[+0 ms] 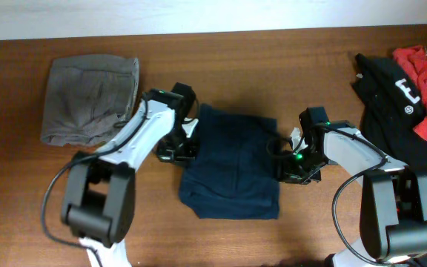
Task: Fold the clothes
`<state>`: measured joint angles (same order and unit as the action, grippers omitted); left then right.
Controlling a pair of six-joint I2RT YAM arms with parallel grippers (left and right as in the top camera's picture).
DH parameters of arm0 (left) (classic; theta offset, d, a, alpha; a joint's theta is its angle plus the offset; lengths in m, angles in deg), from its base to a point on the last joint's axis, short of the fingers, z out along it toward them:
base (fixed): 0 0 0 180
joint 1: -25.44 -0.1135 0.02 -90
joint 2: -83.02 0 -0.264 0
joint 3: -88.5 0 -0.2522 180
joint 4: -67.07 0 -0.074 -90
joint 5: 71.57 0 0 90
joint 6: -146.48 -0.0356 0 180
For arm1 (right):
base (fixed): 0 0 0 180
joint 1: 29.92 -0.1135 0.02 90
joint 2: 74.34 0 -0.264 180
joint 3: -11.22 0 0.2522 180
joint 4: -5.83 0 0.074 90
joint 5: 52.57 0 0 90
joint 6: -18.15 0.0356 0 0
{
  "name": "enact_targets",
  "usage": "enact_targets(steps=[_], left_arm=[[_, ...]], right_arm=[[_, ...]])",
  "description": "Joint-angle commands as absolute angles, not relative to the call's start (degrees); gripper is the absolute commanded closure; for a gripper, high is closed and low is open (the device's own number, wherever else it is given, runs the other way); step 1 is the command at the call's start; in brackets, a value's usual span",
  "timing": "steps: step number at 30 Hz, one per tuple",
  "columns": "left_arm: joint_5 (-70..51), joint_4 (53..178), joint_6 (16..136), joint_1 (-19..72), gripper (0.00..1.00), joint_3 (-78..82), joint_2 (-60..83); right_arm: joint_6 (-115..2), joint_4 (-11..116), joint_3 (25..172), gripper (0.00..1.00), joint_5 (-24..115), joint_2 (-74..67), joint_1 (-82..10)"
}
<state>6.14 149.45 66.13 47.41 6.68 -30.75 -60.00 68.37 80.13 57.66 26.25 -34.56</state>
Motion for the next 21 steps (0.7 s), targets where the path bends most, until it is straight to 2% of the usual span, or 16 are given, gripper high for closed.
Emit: enact_targets(steps=[1, 3, 6, 7, 8, 10, 13, 15, 16, 17, 18, 19, 20, 21], left_arm=[[7.36, 153.75, 69.39, 47.41, 0.99, 9.41, -17.66], [8.56, 155.17, 71.84, 48.44, 1.0, 9.33, -15.06], [11.32, 156.77, 73.45, 51.28, 0.87, 8.34, -13.46], [11.41, 156.75, 73.85, 52.0, 0.75, 7.58, -13.51], [11.47, 156.48, 75.36, 52.83, 0.64, 5.74, -13.51], [13.0, 156.38, 77.04, 53.42, 0.63, 3.75, -13.51], [18.25, 155.33, 80.73, 53.4, 0.67, -0.6, -13.51], [16.3, 155.02, 82.61, 53.42, 0.53, -3.33, -13.51], [14.93, 154.76, 83.16, 53.53, 0.52, -4.4, -13.51], [13.66, 154.1, 83.9, 53.71, 0.53, -5.82, -13.48], [13.22, 153.25, 85.32, 53.9, 0.59, -7.52, -13.48], [13.0, 151.2, 88.82, 54.39, 0.84, -10.98, -13.48], [11.36, 149.16, 90.46, 54.71, 1.0, -13.51, -13.48], [8.15, 146.39, 90.79, 55.19, 1.0, -16.22, -13.48]], right_arm=[[-63.27, 68.91, 80.59, 0.77, 56.44, 25.95, -34.34], [-63.49, 69.83, 81.4, 0.77, 56.44, 25.79, -34.34], [-63.47, 70.64, 82.95, 0.77, 56.44, 25.29, -34.34], [-63.51, 70.77, 83.43, 0.76, 56.44, 24.96, -34.34], [-63.58, 70.99, 84.04, 0.71, 56.52, 24.55, -34.34], [-67.34, 71.73, 85.64, 0.67, 59.5, 23.74, -34.34], [-69.57, 72.96, 87.54, 0.64, 61.64, 22.58, -34.41], [-72.43, 73.18, 87.61, 0.62, 67.12, 22.12, -34.41], [-74.03, 73.18, 87.61, 0.62, 69.72, 22.12, -34.41], [-76.17, 73.11, 87.61, 0.62, 72.87, 22.12, -34.43], [-77.39, 72.63, 87.61, 0.62, 75.17, 22.12, -34.45], [-77.44, 71.47, 87.61, 0.69, 76.78, 22.12, -34.45], [-77.44, 69.81, 87.59, 0.87, 78.05, 22.14, -34.54], [-77.42, 67.87, 87.5, 0.96, 78.77, 22.19, -34.78]])
